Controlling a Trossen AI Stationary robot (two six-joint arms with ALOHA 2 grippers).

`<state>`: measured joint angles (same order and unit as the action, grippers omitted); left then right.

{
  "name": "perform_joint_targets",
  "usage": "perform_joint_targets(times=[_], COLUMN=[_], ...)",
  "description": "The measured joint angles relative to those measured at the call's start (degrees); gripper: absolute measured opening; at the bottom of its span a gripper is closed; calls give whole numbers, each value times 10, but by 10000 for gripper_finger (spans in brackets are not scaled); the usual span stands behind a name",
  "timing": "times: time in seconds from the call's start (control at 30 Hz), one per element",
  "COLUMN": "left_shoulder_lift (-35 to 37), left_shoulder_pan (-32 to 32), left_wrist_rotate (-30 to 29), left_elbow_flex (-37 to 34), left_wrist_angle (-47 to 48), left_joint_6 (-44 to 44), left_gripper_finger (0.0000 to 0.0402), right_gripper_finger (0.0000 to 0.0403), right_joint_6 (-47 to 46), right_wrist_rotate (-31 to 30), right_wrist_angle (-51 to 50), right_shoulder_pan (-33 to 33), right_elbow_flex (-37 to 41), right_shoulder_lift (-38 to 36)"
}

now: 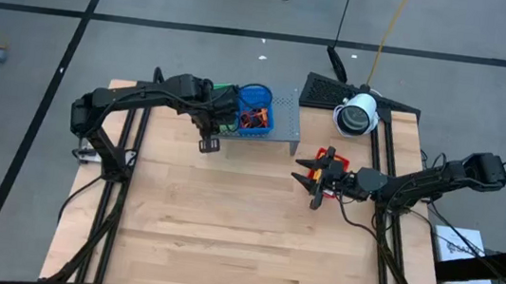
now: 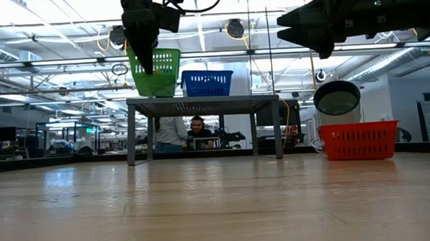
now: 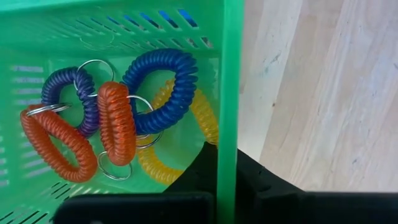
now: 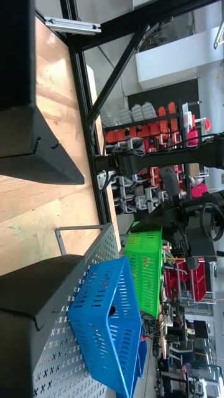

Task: Pick & Place Office Desk Supplies
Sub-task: Put the green bin on the shelf

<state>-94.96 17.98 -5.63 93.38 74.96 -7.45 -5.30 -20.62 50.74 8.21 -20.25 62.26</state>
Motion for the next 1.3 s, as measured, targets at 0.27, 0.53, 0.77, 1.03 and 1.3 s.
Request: perform_joint_targets(times=[0.27,0.53,0.77,1.03,1.3], left_shoulder_lift=[0,0,0,0,0], left_shoulder_pan=[0,0,0,0,0], left_wrist_rotate=[0,0,0,0,0], left_elbow_flex=[0,0,0,0,0], left_wrist_angle=[-16,-16,-15,-15,-15], left_joint_6=[1,2,2,-4,-3], left_gripper_finger=[17,19,7,5,6], right_gripper_finger=[185,185,185,185,185], right_joint_6=[0,0,0,0,0], right_wrist_rotate=[0,0,0,0,0], right_wrist_angle=[0,0,0,0,0], right_shoulder_pan=[0,0,0,0,0], right_elbow_flex=[0,0,0,0,0], right_shoulder_lift=[0,0,0,0,0])
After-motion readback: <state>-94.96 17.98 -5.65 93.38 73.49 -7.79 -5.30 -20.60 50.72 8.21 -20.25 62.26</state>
